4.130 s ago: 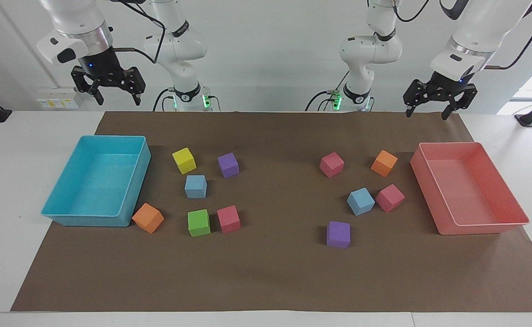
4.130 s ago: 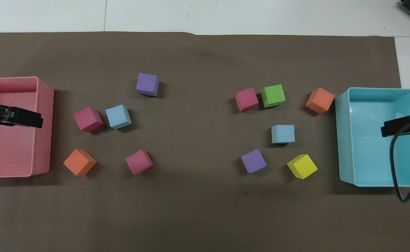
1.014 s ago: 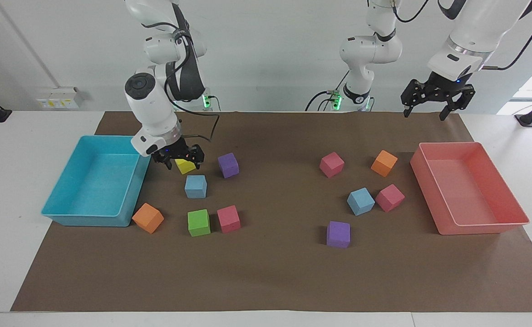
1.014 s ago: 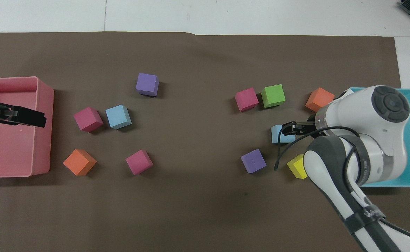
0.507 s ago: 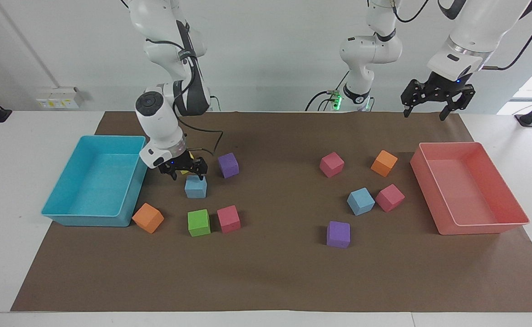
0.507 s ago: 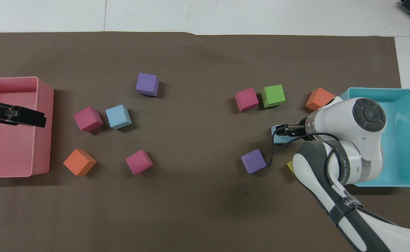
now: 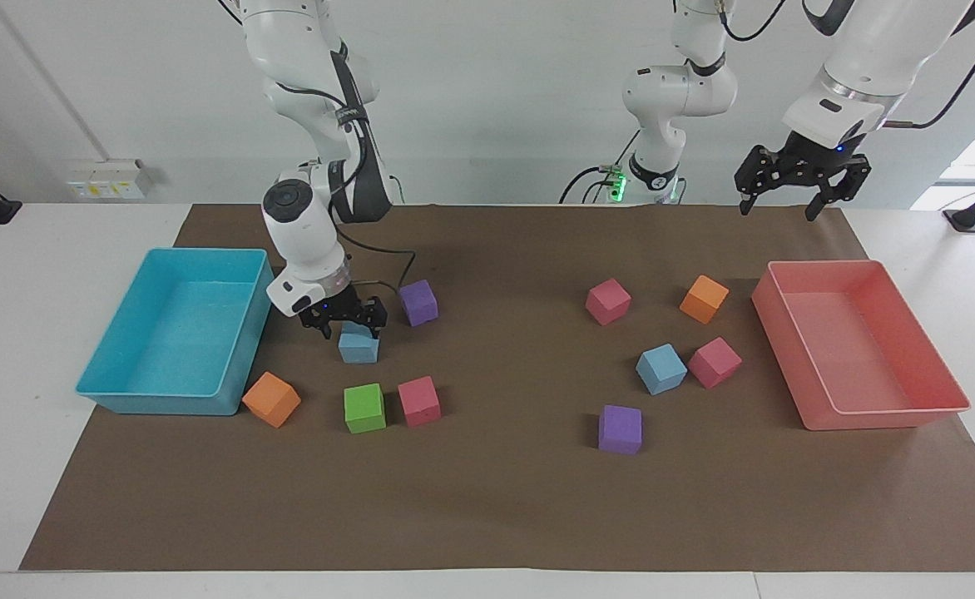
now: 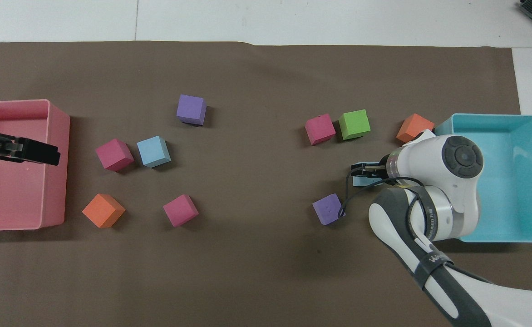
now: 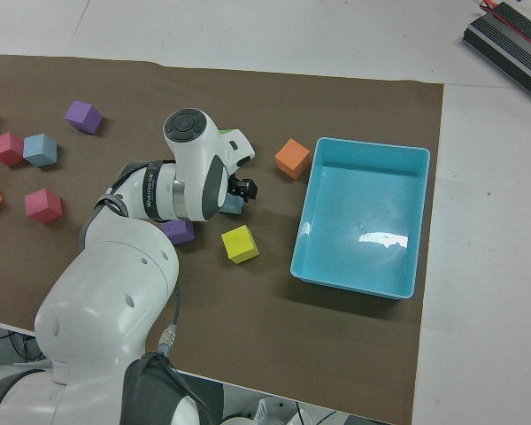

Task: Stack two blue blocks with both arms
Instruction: 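Close the right gripper around the light-blue cube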

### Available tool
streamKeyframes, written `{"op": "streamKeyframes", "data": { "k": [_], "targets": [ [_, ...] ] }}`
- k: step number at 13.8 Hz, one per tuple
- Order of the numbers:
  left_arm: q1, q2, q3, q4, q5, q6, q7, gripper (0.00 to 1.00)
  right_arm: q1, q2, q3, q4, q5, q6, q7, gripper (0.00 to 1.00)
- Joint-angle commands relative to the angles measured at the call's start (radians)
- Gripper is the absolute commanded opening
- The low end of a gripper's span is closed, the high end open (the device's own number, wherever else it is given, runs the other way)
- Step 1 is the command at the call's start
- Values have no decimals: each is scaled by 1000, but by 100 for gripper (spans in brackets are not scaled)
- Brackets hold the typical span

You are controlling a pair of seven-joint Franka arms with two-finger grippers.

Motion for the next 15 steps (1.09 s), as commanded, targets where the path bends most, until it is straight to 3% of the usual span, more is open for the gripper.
{"op": "streamKeyframes", "data": {
  "k": [1,8,9,10,11,15],
  "targets": [
    [6,-11,-4,-11,-10,-8,5,100,11,15,2,-15,46,33,-13,100],
    [6,-11,-4,-11,-12,-8,5,100,2,24,2,-42,47,44,-73,100],
    [6,-11,-4,-11,-12,-8,5,100,4,24,1,-43,47,42,-67,77],
    [6,-11,-4,-11,-10,-8,5,100,4,24,2,-42,47,41,-58,24],
    [6,-11,-4,-11,-10,-8,5,100,7,24,2,-42,47,39,-37,0],
    [6,-11,-4,-11,-12,-8,5,100,16,35,2,-12,44,27,-39,0]
  ]
}}
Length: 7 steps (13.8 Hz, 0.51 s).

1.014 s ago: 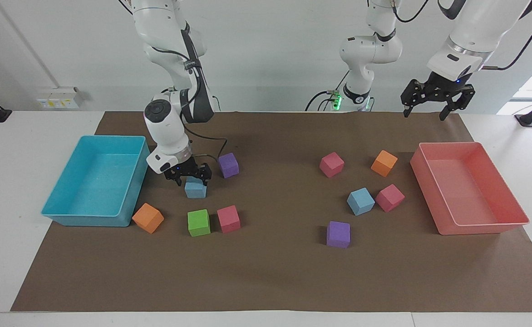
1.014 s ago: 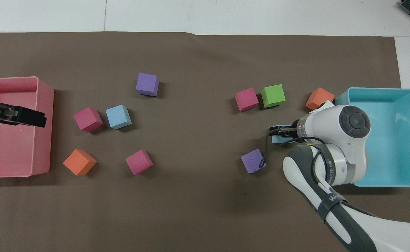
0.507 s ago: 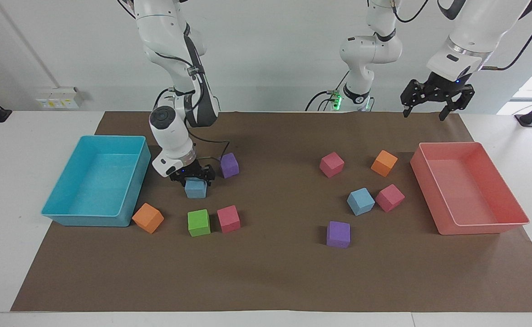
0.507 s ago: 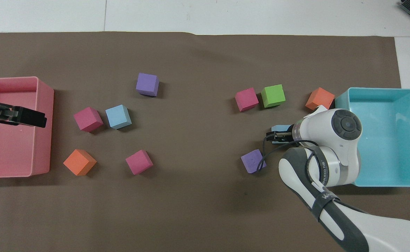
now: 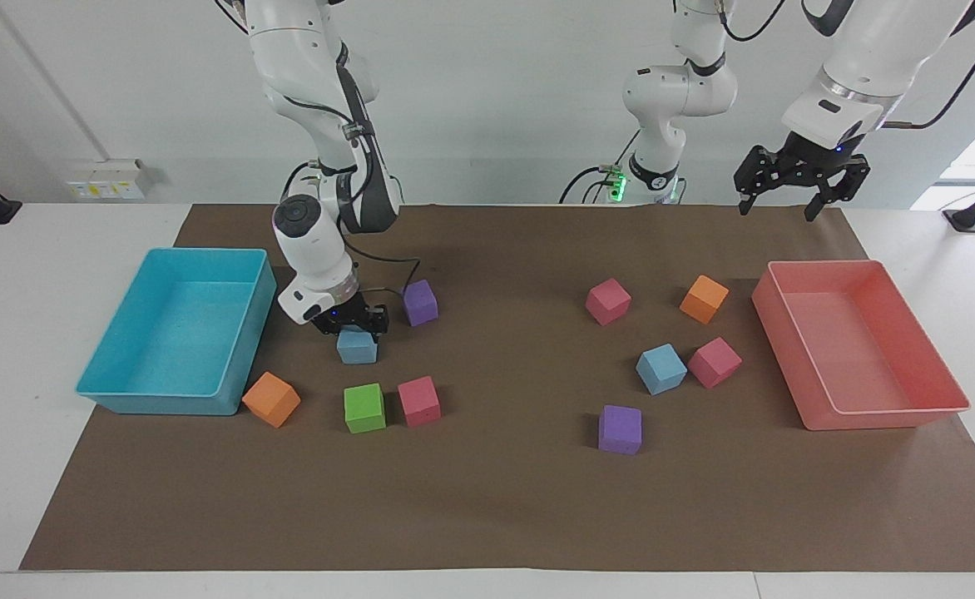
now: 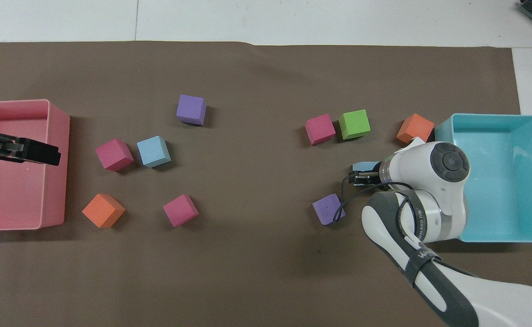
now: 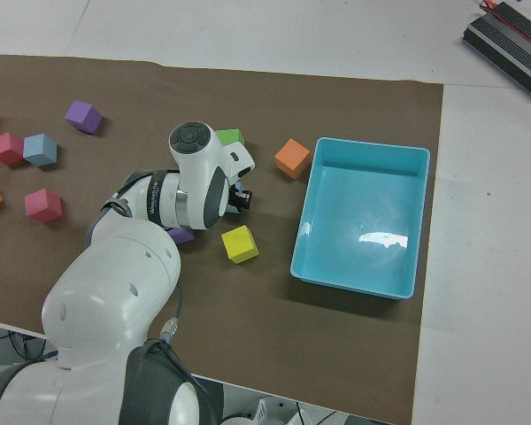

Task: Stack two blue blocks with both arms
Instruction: 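Close the right gripper around the light-blue cube, then carry the light-blue cube with the right gripper toward the table center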

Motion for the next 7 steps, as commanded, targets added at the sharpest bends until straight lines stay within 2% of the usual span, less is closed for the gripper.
{"op": "streamKeyframes", "data": {
  "k": [1,7],
  "targets": [
    [6,-11,-4,-10,-12,-8,5,100,5,3,3,29,19,-12,-9,0],
    [6,-12,-5,-13,-12,-8,3,100,4,-110,3,145,-57,-294,-8,0]
  ]
}}
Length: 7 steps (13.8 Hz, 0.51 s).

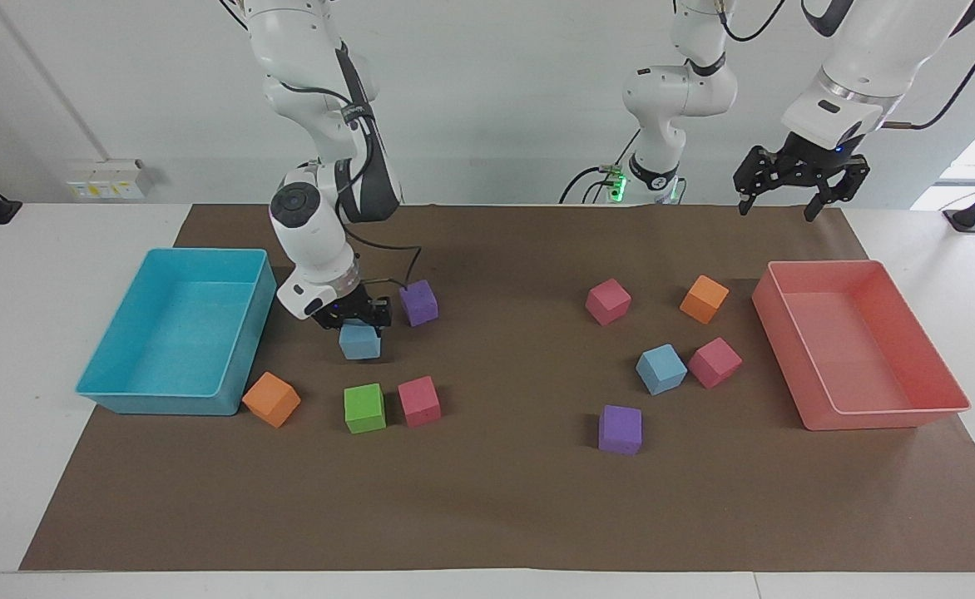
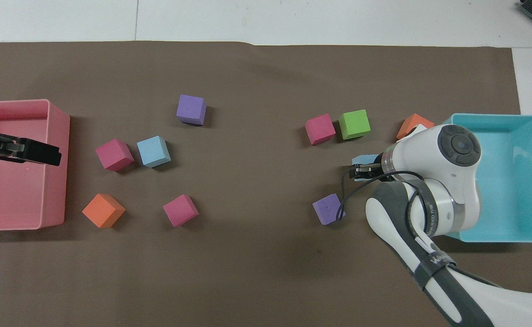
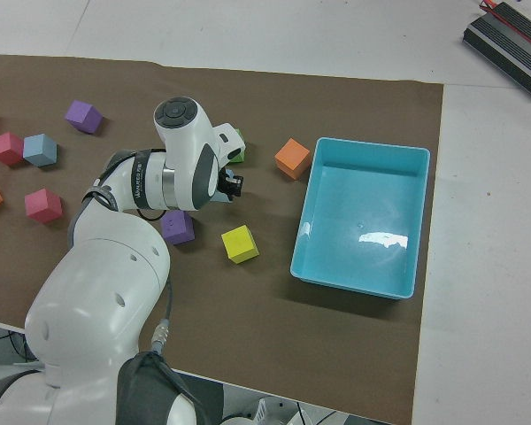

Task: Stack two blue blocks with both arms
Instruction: 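Carry the light-blue cube with the right gripper toward the table center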

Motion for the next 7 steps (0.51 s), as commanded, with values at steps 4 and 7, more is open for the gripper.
{"op": "streamKeyframes", "data": {
  "k": [4,7],
  "targets": [
    [5,-12,-4,-12,-10,-9,3,100,-3,-65,6,144,-55,-267,-2,0],
    [5,-12,-4,-12,-10,-8,3,100,43,-32,11,216,-74,-284,1,0]
  ]
}}
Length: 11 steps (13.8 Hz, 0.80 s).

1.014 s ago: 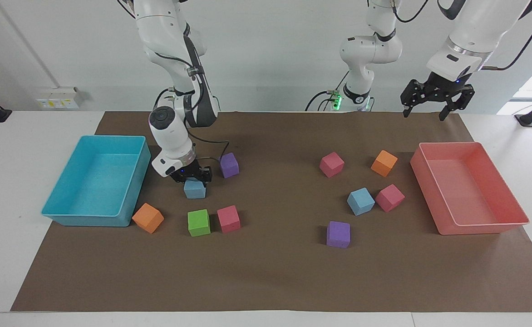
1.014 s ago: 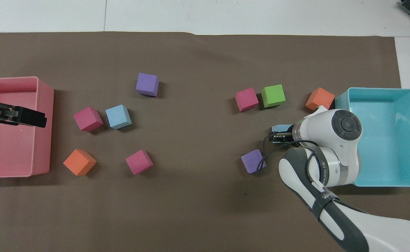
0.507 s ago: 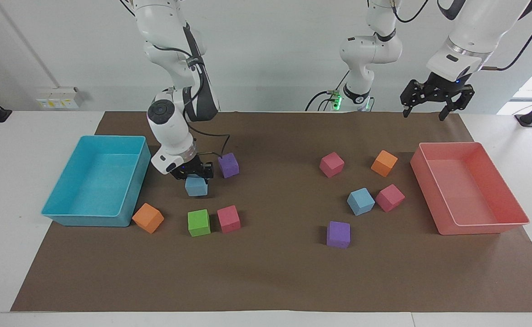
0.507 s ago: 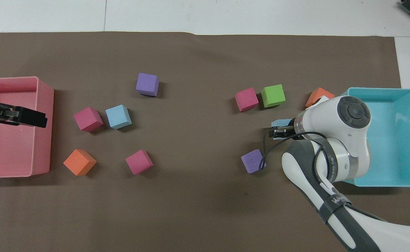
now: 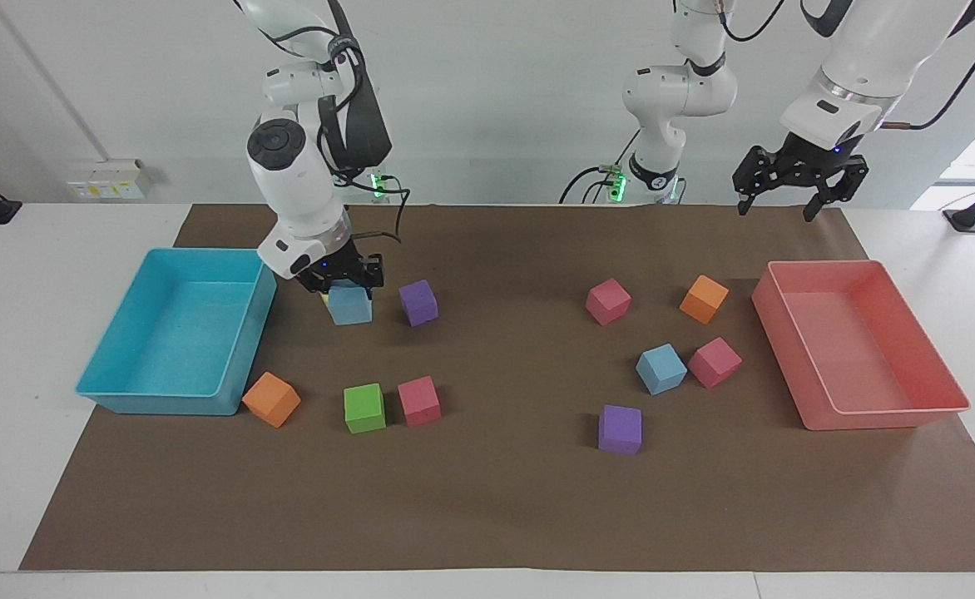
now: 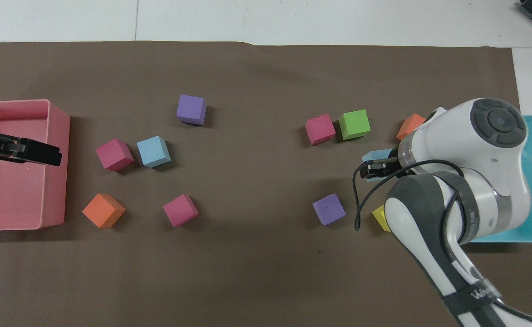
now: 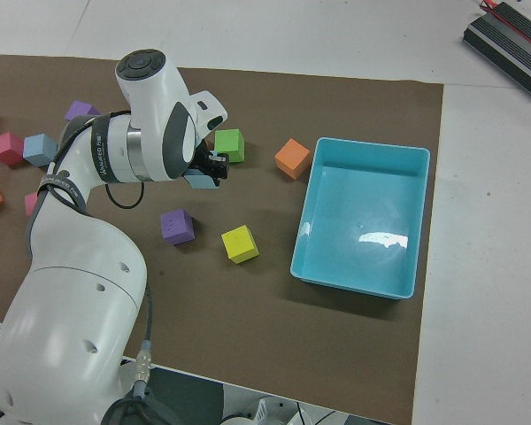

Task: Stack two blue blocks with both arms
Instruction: 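Carry the light-blue cube with the right gripper toward the table center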

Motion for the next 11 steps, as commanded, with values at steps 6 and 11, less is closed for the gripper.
{"op": "streamKeyframes", "data": {
  "k": [6,11],
  "targets": [
    [6,-12,-3,-11,-12,-9,3,100,157,236,9,276,-22,-70,145,0],
    [6,-12,-3,-11,-12,-9,3,100,286,426,9,447,-23,-53,369,0]
  ]
}}
